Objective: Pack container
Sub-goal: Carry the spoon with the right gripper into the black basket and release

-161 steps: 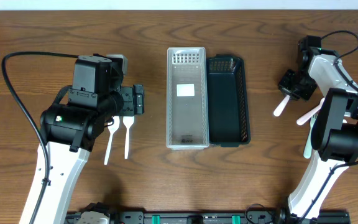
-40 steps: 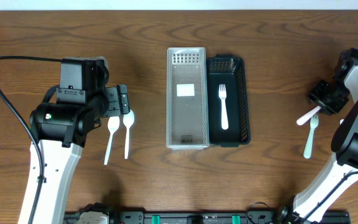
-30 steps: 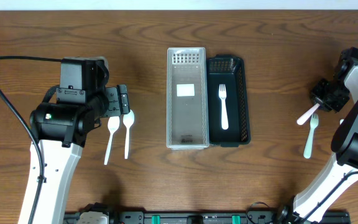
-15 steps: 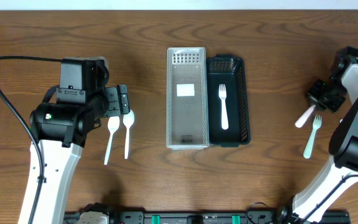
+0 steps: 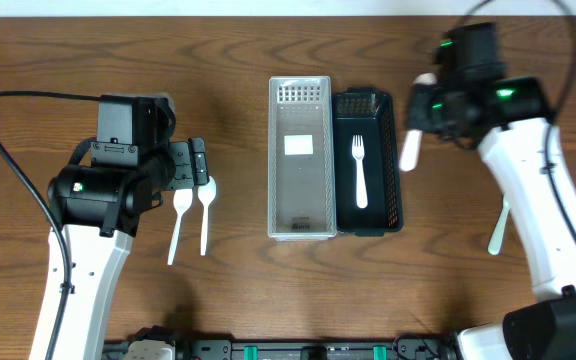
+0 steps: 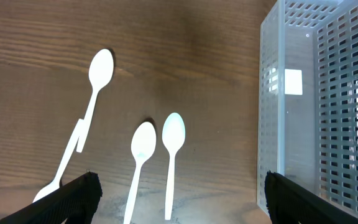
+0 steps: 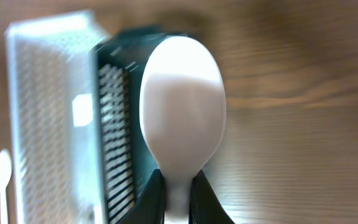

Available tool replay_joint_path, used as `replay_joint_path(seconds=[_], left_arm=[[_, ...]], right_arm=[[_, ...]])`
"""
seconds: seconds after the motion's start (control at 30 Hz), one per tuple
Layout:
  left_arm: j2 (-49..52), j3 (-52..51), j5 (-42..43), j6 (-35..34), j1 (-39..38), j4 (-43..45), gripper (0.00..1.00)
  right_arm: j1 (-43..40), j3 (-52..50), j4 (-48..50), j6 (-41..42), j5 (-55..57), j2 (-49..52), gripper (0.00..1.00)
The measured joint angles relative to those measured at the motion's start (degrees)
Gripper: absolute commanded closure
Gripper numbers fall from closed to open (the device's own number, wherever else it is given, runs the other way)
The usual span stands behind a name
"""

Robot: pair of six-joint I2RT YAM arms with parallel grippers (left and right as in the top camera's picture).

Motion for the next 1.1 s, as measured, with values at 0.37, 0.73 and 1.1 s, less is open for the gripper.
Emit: replay_joint_path(seconds=[0.37, 0.73, 1.1], left_arm=[[0.00, 0.00, 0.00, 0.02, 0.00, -0.24, 0.13], [0.00, 0.00, 0.00, 0.02, 0.00, -0.44, 0.13], [0.00, 0.00, 0.00, 0.00, 0.00, -0.57, 0.13]], right_arm=[[9.64, -1.14, 0.11, 0.00, 1.01, 15.19, 0.89], [8.92, -1.05, -1.22, -0.48, 2.36, 18.18, 0.53], [-12.33, 2.97, -9.62, -0.02, 5.70, -1.75, 0.43]])
